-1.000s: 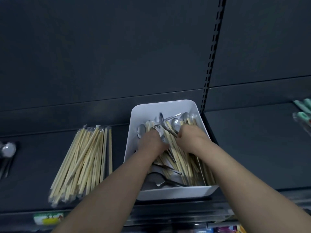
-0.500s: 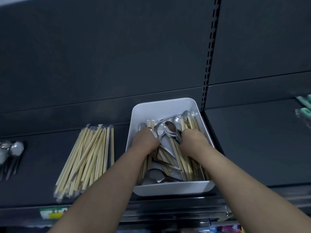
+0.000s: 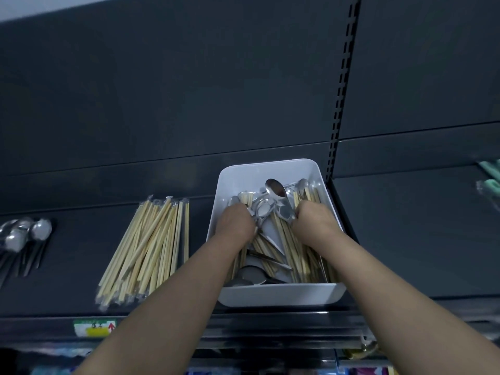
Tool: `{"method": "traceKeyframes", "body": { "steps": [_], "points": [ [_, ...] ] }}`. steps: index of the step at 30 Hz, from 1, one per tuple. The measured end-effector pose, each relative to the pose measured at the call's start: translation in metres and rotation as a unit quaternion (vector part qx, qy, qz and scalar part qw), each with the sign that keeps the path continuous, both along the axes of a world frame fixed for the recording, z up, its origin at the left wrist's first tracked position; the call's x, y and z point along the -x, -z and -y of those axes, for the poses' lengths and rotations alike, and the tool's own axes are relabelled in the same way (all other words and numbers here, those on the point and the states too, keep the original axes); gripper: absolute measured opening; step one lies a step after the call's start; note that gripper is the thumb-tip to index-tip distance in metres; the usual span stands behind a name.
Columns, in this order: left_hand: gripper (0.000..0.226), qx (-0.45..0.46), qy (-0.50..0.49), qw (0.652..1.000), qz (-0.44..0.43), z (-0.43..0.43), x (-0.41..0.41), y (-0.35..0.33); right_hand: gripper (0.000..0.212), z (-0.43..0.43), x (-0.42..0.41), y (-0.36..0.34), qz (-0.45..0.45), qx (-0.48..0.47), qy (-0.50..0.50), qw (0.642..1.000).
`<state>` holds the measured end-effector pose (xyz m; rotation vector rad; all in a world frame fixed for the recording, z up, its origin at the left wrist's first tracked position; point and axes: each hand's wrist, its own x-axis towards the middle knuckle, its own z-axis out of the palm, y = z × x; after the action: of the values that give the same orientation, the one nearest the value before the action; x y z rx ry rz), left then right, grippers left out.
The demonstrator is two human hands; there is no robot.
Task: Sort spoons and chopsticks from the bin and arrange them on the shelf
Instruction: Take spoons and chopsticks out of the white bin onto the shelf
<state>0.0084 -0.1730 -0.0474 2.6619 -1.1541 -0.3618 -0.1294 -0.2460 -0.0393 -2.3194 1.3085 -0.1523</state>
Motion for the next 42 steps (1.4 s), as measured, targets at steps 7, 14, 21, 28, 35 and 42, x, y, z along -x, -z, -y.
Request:
{"method": "traceKeyframes", "body": {
  "steps": [7, 14, 21, 28, 35, 42],
  "points": [
    [0.048, -0.014, 0.012, 0.998, -0.054, -0.004, 0.007, 0.004, 0.015, -0.007, 0.003, 0.004, 0.029, -0.007, 0.033, 0.999],
    [0.02, 0.171, -0.057, 0.981, -0.066, -0.007, 0.002, -0.007, 0.011, -0.011, 0.0, -0.014, 0.101, 0.055, 0.044, 0.992],
    [0.02, 0.29, -0.15, 0.937, -0.123, -0.045, -0.038, -0.042, 0.006, -0.041, -0.06, -0.036, 0.187, 0.014, -0.032, 0.982],
    [0.042, 0.302, -0.286, 0.898, -0.146, -0.167, -0.126, -0.027, 0.009, -0.124, -0.162, -0.029, 0.154, 0.033, -0.144, 0.977],
    [0.047, 0.316, -0.373, 0.862, -0.134, -0.297, -0.253, -0.012, 0.015, -0.235, -0.304, -0.013, 0.105, 0.014, -0.21, 0.972],
    [0.05, 0.264, -0.357, 0.889, -0.114, -0.392, -0.379, 0.004, 0.018, -0.328, -0.435, 0.007, 0.088, -0.059, -0.159, 0.981]
  ]
}}
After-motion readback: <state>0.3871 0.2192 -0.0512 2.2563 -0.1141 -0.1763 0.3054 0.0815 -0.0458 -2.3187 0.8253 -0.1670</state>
